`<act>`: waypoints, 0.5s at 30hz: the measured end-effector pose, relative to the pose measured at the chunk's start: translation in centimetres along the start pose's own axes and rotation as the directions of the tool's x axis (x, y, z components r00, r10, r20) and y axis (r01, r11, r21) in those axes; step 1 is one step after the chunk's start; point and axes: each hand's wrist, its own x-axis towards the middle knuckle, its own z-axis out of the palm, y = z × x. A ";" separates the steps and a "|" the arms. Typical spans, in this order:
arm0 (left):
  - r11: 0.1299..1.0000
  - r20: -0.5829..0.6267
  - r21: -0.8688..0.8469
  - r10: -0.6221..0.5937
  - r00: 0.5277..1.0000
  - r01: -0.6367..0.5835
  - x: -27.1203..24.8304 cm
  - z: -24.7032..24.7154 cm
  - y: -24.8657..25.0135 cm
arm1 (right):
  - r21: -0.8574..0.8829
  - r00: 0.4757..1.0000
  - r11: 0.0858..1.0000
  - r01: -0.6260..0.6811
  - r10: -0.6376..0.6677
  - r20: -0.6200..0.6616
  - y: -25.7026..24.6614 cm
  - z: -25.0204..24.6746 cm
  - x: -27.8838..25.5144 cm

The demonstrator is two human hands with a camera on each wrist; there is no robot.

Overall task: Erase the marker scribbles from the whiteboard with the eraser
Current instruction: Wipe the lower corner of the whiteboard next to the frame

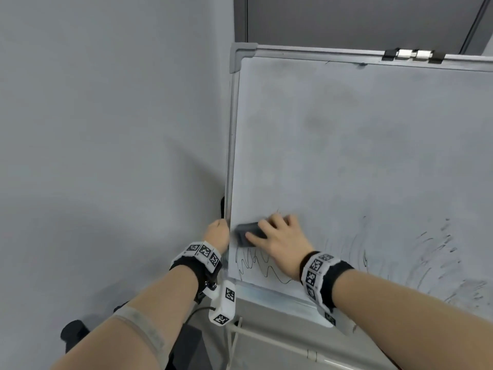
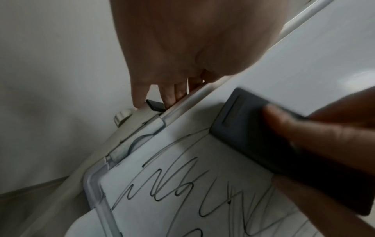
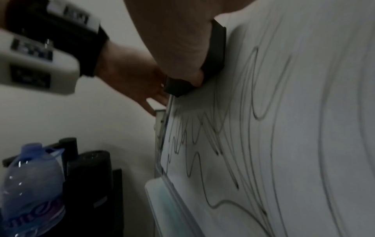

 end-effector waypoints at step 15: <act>0.990 -0.149 0.031 0.140 0.979 -0.137 -1.0 1.2 -2.2 | 0.110 0.941 0.989 -0.098 0.128 -0.314 3.3 -0.6 1.8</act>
